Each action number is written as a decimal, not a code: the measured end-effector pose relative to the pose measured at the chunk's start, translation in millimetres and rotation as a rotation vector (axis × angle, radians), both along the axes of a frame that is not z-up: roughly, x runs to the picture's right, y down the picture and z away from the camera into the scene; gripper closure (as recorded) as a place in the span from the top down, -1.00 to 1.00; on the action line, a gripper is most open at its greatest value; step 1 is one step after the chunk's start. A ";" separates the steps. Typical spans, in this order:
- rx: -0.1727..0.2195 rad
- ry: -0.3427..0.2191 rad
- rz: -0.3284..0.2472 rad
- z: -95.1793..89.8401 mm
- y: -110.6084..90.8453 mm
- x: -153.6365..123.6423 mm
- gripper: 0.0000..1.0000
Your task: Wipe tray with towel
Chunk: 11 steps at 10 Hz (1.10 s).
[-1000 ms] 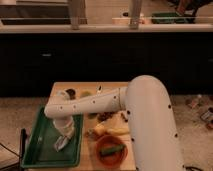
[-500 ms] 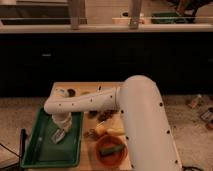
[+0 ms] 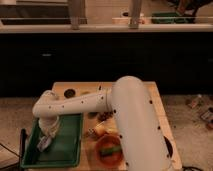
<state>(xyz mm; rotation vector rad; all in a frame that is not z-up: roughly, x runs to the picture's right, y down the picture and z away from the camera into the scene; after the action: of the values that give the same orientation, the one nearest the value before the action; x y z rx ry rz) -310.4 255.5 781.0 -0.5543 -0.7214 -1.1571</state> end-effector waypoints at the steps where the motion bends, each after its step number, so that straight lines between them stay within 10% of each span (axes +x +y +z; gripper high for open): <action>1: -0.009 -0.033 -0.022 -13.8 9.2 -2.5 -1.00; 7: -0.056 0.056 -0.044 -27.9 22.9 67.6 -1.00; 11: -0.009 0.144 -0.018 -14.9 3.8 89.8 -1.00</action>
<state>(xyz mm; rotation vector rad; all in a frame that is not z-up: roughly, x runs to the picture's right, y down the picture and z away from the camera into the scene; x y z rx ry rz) -220.6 259.3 766.1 -0.6460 -0.5989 -1.1190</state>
